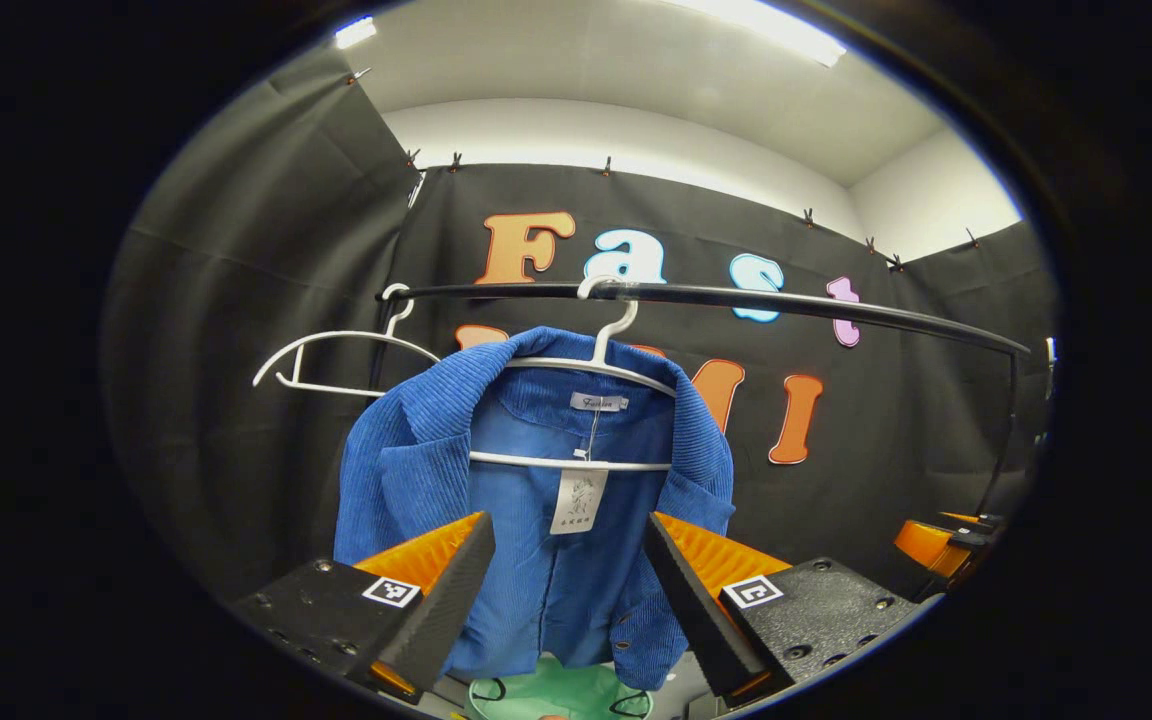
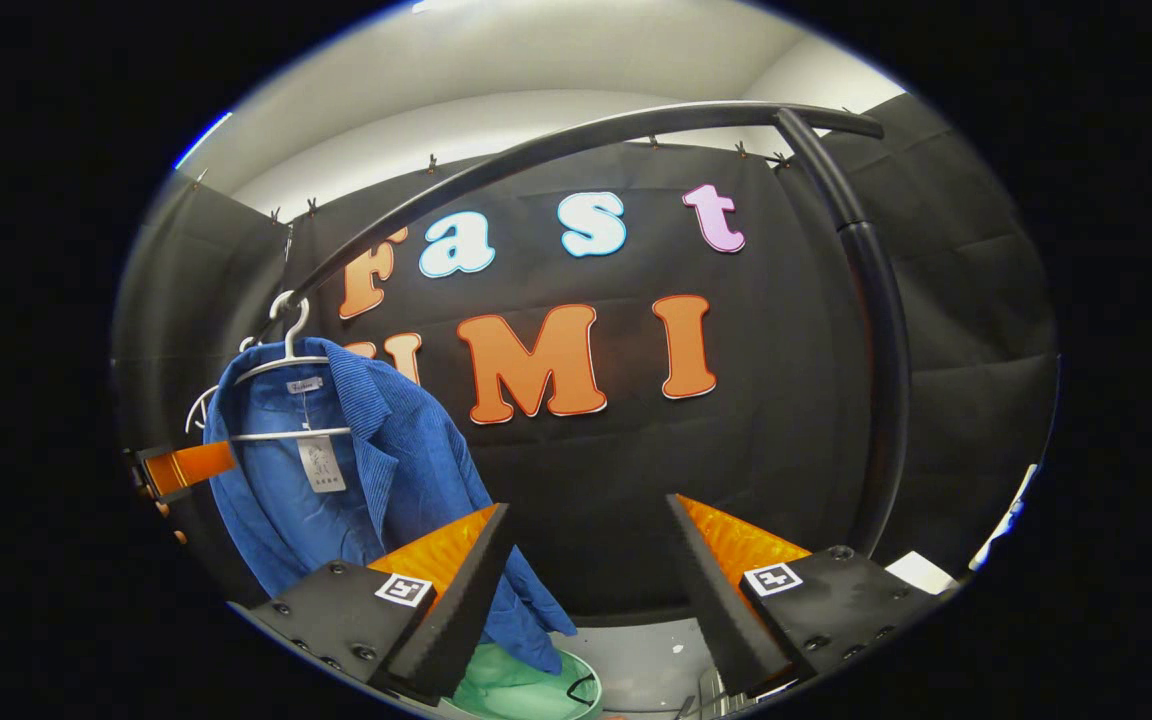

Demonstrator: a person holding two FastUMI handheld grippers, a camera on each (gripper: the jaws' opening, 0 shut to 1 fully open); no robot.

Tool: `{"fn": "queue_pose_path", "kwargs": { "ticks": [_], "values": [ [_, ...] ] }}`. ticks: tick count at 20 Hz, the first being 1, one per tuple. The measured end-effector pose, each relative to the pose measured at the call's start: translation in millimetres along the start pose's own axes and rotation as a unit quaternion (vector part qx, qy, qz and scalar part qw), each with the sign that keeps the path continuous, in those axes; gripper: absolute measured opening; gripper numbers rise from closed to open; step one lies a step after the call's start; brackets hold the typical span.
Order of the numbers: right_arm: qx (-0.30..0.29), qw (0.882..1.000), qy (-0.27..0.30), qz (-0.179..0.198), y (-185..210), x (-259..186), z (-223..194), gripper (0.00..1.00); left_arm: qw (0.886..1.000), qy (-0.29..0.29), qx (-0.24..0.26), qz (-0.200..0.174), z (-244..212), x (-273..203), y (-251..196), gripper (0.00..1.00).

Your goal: Grasp the clothes on the hanger with both hands and then place them into the laundry hamper below.

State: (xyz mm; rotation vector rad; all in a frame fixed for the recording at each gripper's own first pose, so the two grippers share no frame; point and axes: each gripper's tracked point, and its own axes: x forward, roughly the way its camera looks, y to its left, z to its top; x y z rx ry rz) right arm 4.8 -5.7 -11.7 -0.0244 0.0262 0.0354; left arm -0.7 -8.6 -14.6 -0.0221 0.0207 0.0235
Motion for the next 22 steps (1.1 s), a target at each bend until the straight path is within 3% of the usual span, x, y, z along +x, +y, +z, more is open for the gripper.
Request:
{"fn": "queue_pose_path", "kwargs": {
  "ticks": [5, 6, 7, 9, 10, 12, 18, 22],
  "values": [
    [0.003, 1.0, 0.007, 0.026, 20, 5, -7, 0.98, 1.0, 0.011, -0.003, 0.016, -7, -3, 12, 0.92],
    [0.003, 0.999, 0.01, 0.032, 26, 7, -9, 0.89, 1.0, 0.012, -0.003, 0.022, -7, -4, 16, 0.92],
    [0.003, 0.999, 0.012, 0.039, 32, 8, -11, 0.89, 1.0, 0.012, -0.002, 0.029, -8, -5, 21, 0.95],
    [0.004, 0.998, 0.016, 0.055, 45, 13, -15, 0.88, 0.999, 0.014, -0.003, 0.039, -10, -7, 29, 0.92],
    [0.004, 0.998, 0.019, 0.064, 52, 16, -17, 1.0, 0.999, 0.016, -0.003, 0.045, -12, -7, 33, 0.95],
    [0.004, 0.996, 0.025, 0.081, 69, 19, -21, 0.88, 0.998, 0.022, -0.006, 0.055, -15, -8, 41, 0.95],
    [0.002, 0.991, 0.04, 0.127, 111, 35, -32, 0.88, 0.996, 0.025, -0.008, 0.081, -16, -10, 62, 0.92],
    [0.001, 0.987, 0.051, 0.152, 138, 45, -40, 0.88, 0.996, 0.03, -0.017, 0.085, -19, -6, 69, 0.95]
  ]
}}
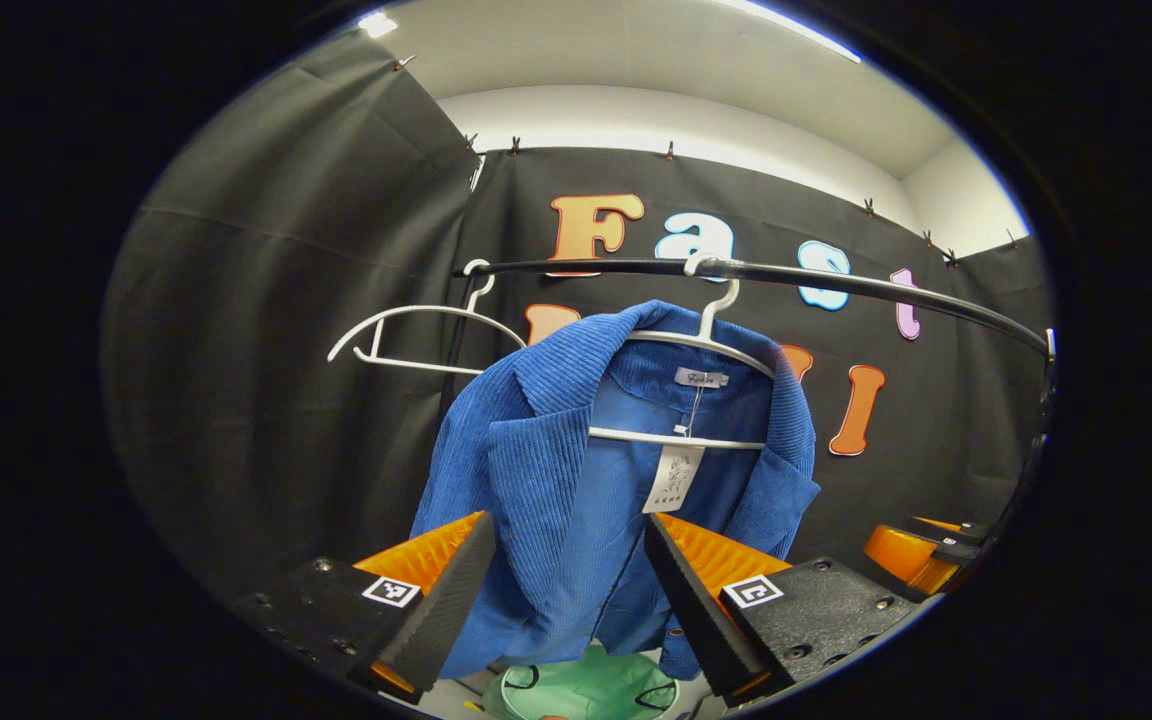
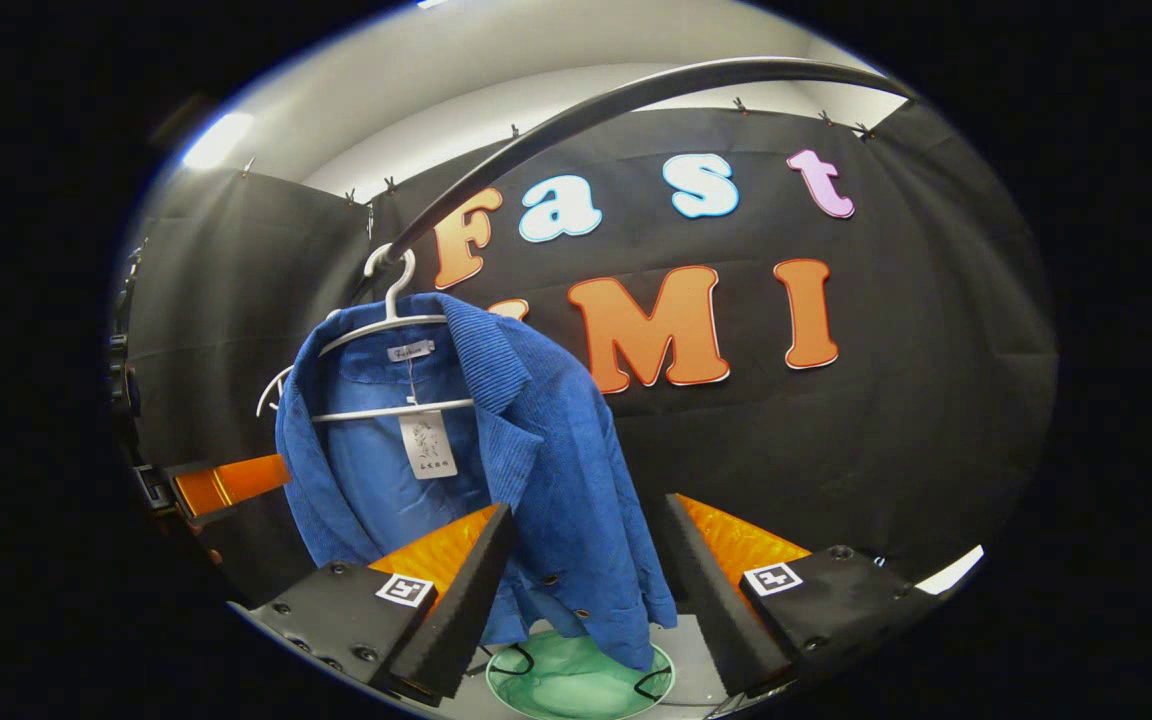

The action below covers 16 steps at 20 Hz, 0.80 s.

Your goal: Grasp the clothes on the hanger with both hands and then place them into the laundry hamper below.

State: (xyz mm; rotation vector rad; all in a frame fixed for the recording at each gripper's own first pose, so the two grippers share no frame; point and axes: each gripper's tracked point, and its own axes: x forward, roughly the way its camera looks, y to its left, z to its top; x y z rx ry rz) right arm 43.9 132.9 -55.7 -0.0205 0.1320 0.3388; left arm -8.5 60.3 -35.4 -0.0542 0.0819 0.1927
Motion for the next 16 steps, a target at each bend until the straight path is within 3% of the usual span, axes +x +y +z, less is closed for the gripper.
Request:
{"fn": "queue_pose_path", "kwargs": {
  "ticks": [5, 6, 12, 16],
  "values": [
    [0.001, 0.999, 0.011, 0.032, 26, 28, -9, 0.88, 1.0, 0.011, 0.005, 0.002, -7, 12, 6, 0.95],
    [0.002, 0.999, 0.012, 0.037, 30, 35, -10, 0.97, 1.0, 0.014, 0.001, -0.003, -8, 15, 3, 0.95],
    [0.001, 0.998, 0.019, 0.052, 44, 67, -17, 0.97, 1.0, 0.02, -0.006, -0.001, -10, 33, 8, 0.92],
    [0.01, 0.998, 0.026, 0.061, 48, 86, -21, 0.97, 1.0, 0.022, -0.012, 0.004, -14, 41, 11, 0.95]
  ]
}}
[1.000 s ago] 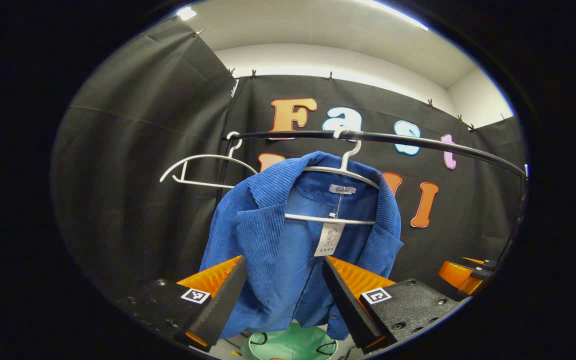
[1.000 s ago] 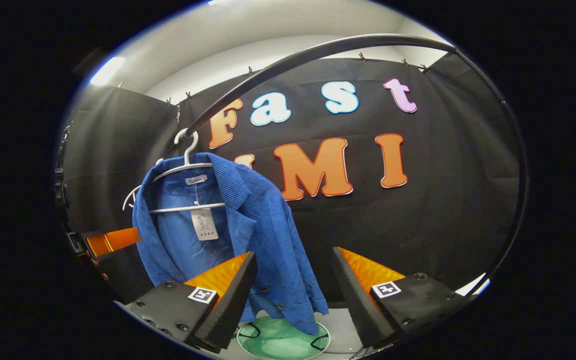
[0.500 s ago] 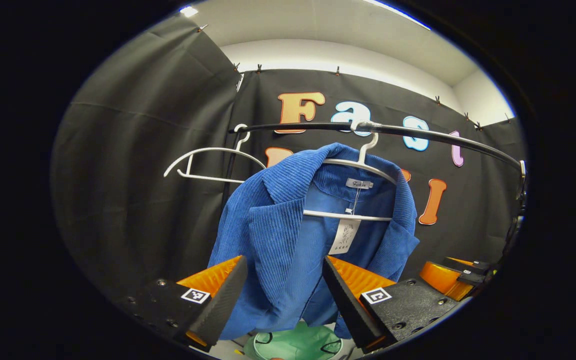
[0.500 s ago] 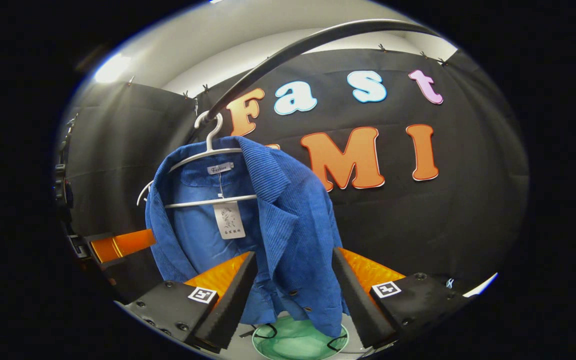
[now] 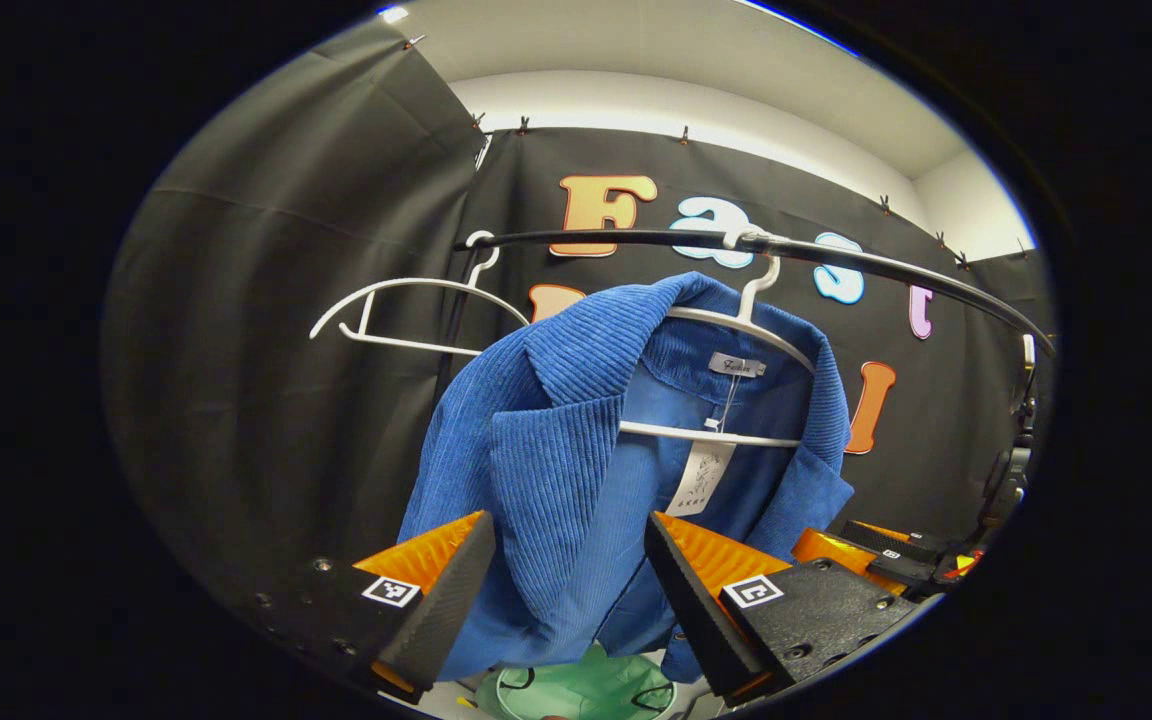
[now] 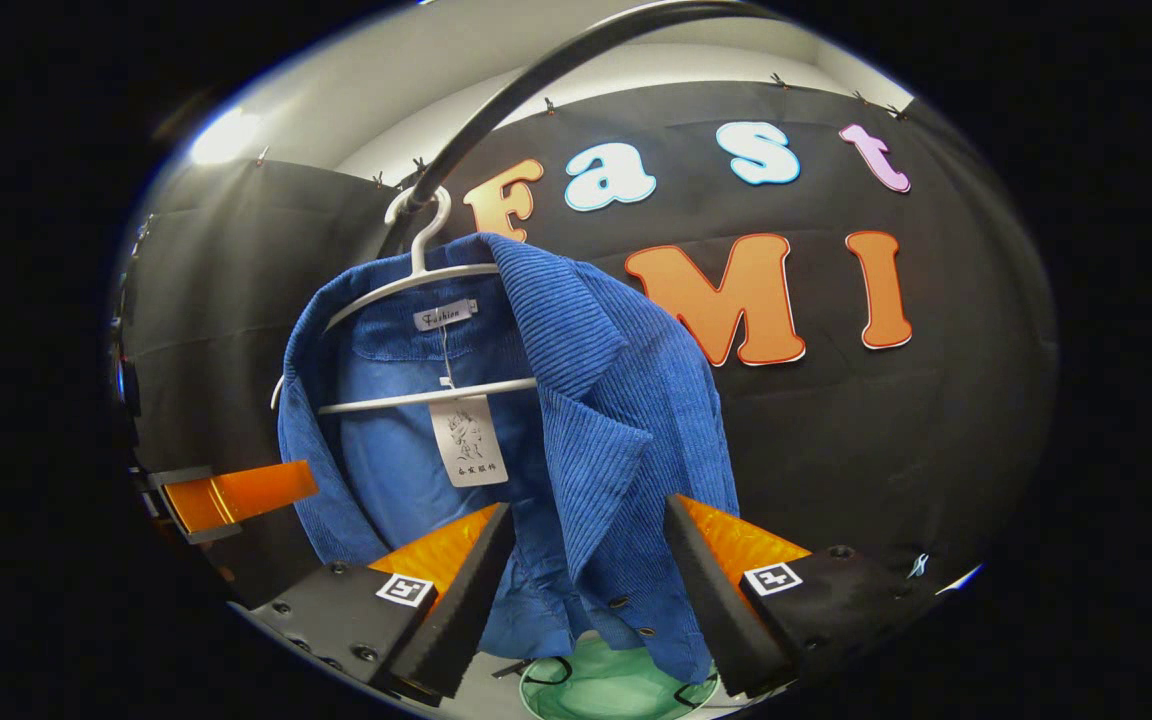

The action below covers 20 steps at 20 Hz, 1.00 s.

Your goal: Grasp the clothes on the hanger with both hands and then place them into the laundry hamper below.

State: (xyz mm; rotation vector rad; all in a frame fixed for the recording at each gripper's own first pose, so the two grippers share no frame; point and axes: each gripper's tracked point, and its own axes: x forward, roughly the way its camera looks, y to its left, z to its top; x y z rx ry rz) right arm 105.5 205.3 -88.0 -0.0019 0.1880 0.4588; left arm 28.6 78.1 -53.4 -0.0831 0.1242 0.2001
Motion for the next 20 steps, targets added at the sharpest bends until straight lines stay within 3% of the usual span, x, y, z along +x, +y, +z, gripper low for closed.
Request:
{"fn": "queue_pose_path", "kwargs": {
  "ticks": [2, 5, 6, 7, 10, 11, 12, 14, 15, 16, 19, 20],
  "values": [
    [0.003, 1.0, 0.0, 0.002, -3, 10, 2, 0.97, 1.0, 0.002, -0.003, 0.003, -1, 5, 3, 0.92],
    [0.027, 0.999, -0.007, 0.021, 0, 27, 4, 0.86, 1.0, 0.001, -0.003, 0.002, -2, 12, 3, 0.95],
    [0.041, 0.999, -0.007, 0.03, 1, 32, 5, 0.94, 1.0, 0.001, -0.002, 0.004, -3, 15, 3, 0.95],
    [0.055, 0.998, -0.006, 0.036, 1, 39, 3, 0.8, 1.0, 0.003, -0.002, 0.003, -5, 18, 2, 0.92],
    [0.088, 0.995, 0.005, 0.043, -2, 51, 1, 0.77, 1.0, 0.009, -0.003, 0.005, -7, 21, 3, 0.95],
    [0.093, 0.995, 0.005, 0.042, -2, 55, 0, 0.69, 1.0, 0.008, -0.002, 0.006, -7, 24, 3, 0.95],
    [0.096, 0.994, 0.006, 0.042, -3, 57, 0, 0.39, 1.0, 0.006, 0.0, 0.008, -6, 29, 4, 0.95],
    [0.098, 0.994, 0.005, 0.043, -6, 57, 0, 0.51, 1.0, 0.003, 0.003, 0.012, -4, 33, 8, 0.95],
    [0.1, 0.994, 0.005, 0.047, -6, 57, 1, 0.42, 1.0, 0.002, 0.002, 0.014, -3, 34, 9, 0.95],
    [0.104, 0.993, 0.006, 0.055, -3, 56, 1, 0.26, 1.0, 0.001, -0.003, 0.009, -3, 35, 8, 0.95],
    [0.13, 0.988, 0.011, 0.079, -1, 54, 2, 0.24, 1.0, 0.005, -0.014, -0.009, -4, 39, 1, 0.99],
    [0.142, 0.986, 0.011, 0.085, -3, 53, 2, 0.24, 1.0, 0.005, -0.014, -0.014, -5, 41, -1, 0.93]
  ]
}}
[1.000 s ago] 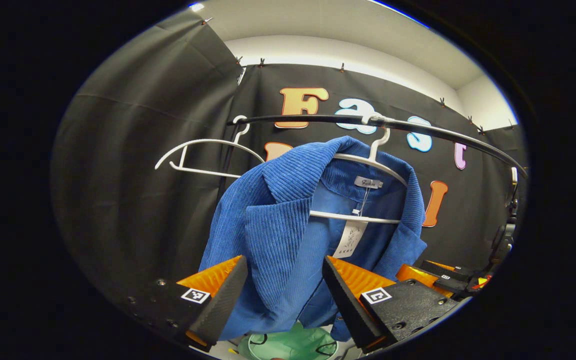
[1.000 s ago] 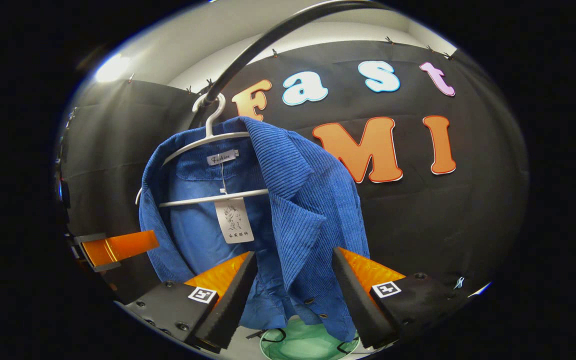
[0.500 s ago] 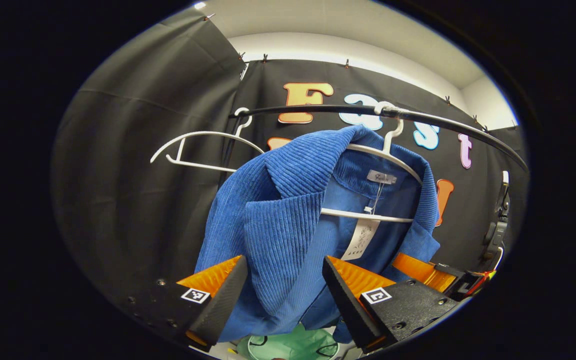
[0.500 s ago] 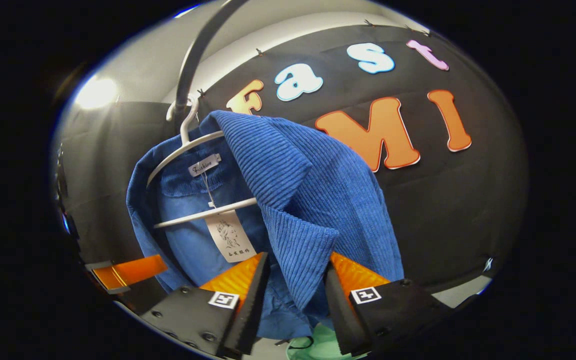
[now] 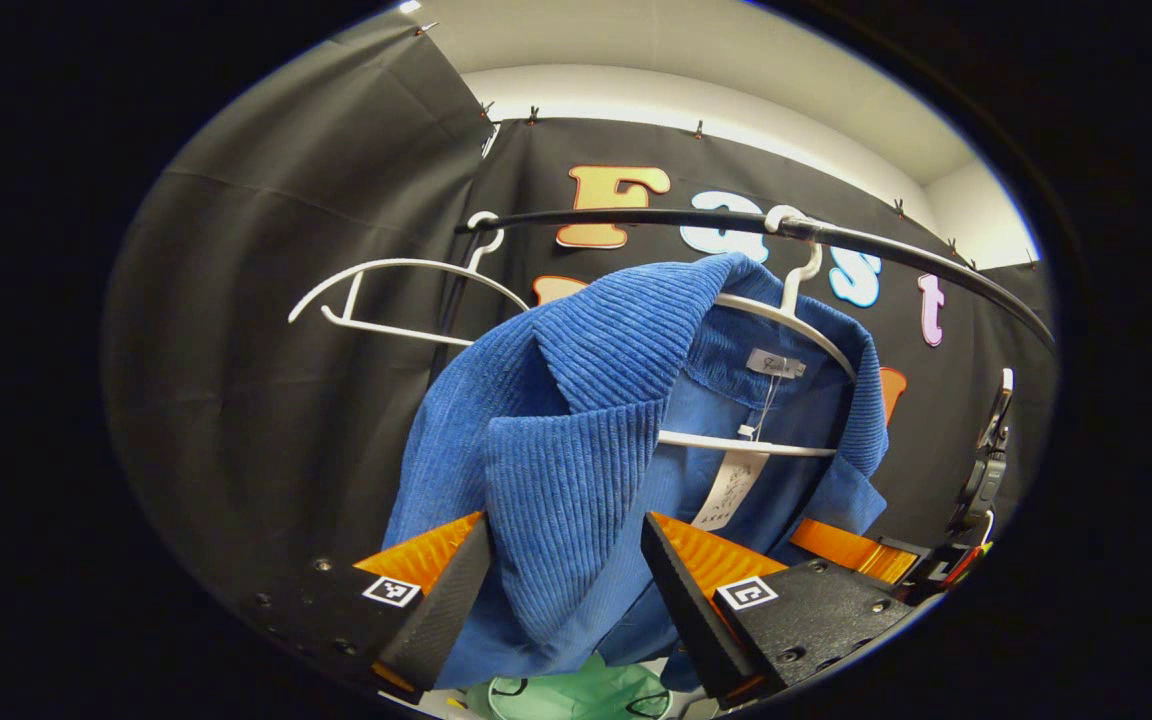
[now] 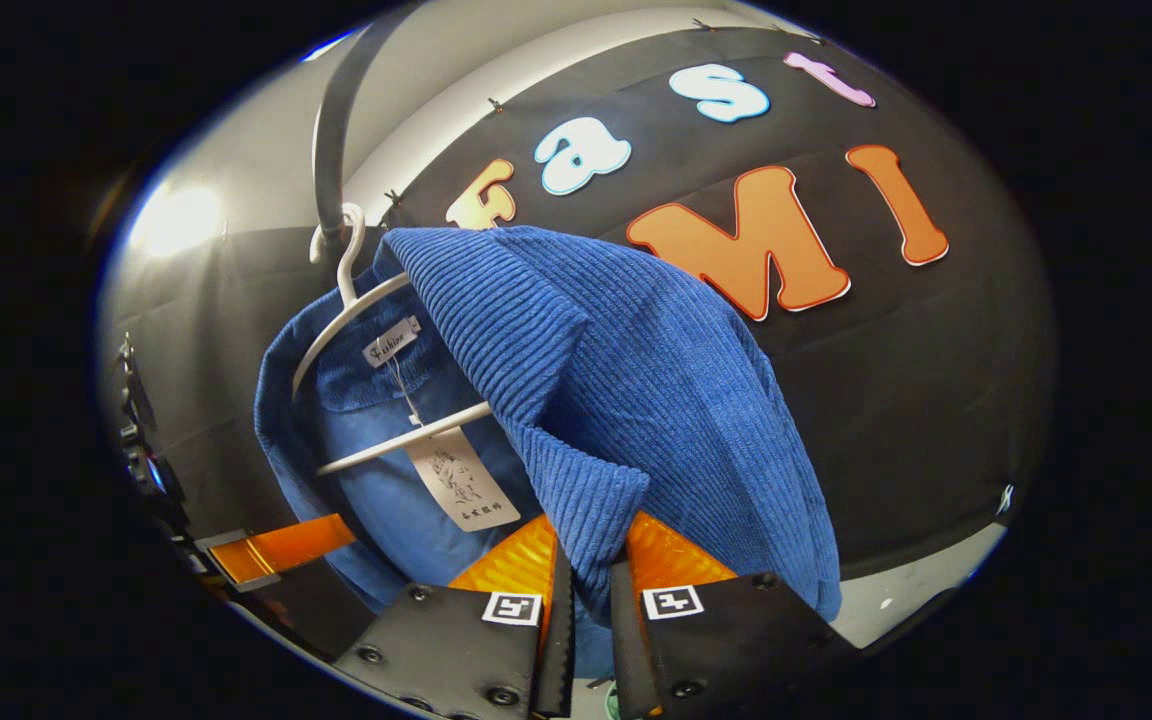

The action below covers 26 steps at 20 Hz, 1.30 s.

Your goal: Grasp the clothes on the hanger with both hands and then place them into the laundry hamper below.

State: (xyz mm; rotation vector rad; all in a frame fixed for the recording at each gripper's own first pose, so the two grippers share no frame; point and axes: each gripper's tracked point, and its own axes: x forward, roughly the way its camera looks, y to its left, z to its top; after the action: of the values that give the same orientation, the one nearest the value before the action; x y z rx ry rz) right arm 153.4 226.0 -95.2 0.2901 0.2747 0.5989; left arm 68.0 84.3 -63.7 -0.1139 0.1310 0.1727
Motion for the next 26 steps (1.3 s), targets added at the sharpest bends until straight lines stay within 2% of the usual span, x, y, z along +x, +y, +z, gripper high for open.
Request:
{"fn": "queue_pose_path", "kwargs": {
  "ticks": [1, 3, 4, 7, 8, 9, 10, 11, 12, 14, 19, 26],
  "values": [
    [0.012, 1.0, 0.001, 0.005, -1, -2, 2, 0.23, 1.0, 0.0, 0.0, -0.005, -1, 1, -2, 0.9],
    [0.03, 0.999, -0.014, -0.008, -14, 6, 7, 0.23, 1.0, 0.0, -0.004, -0.001, -3, 5, -2, 0.74],
    [0.041, 0.999, -0.015, -0.002, -18, -1, 12, 0.08, 1.0, 0.002, -0.007, 0.0, -4, 6, -3, 0.65],
    [0.058, 0.998, -0.019, 0.009, -20, -10, 18, 0.08, 1.0, 0.018, -0.009, -0.002, -11, 9, -3, 0.24],
    [0.056, 0.998, -0.022, 0.012, -22, -12, 20, 0.08, 1.0, 0.02, -0.003, 0.004, -11, 9, 0, 0.19],
    [0.055, 0.998, -0.023, 0.016, -22, -14, 21, 0.08, 1.0, 0.02, 0.001, 0.006, -10, 8, 2, 0.09],
    [0.056, 0.998, -0.023, 0.02, -21, -15, 24, 0.08, 1.0, 0.026, 0.0, 0.006, -10, 8, 1, 0.1],
    [0.058, 0.998, -0.023, 0.024, -20, -16, 24, 0.08, 0.999, 0.033, -0.009, 0.002, -12, 6, -1, 0.03],
    [0.065, 0.997, -0.022, 0.029, -20, -17, 26, 0.08, 0.999, 0.03, -0.033, -0.028, -8, 4, -14, 0.01],
    [0.075, 0.996, -0.024, 0.039, -19, -20, 31, 0.08, 0.997, 0.019, -0.053, -0.049, 5, -5, -24, 0.0],
    [0.087, 0.993, -0.036, 0.065, -10, -28, 49, 0.08, 0.997, 0.009, -0.052, -0.063, 28, -18, -25, 0.0],
    [0.168, 0.978, -0.048, 0.112, -15, -50, 79, 0.08, 0.996, -0.017, -0.052, -0.064, 68, -42, -15, 0.0]
  ]
}}
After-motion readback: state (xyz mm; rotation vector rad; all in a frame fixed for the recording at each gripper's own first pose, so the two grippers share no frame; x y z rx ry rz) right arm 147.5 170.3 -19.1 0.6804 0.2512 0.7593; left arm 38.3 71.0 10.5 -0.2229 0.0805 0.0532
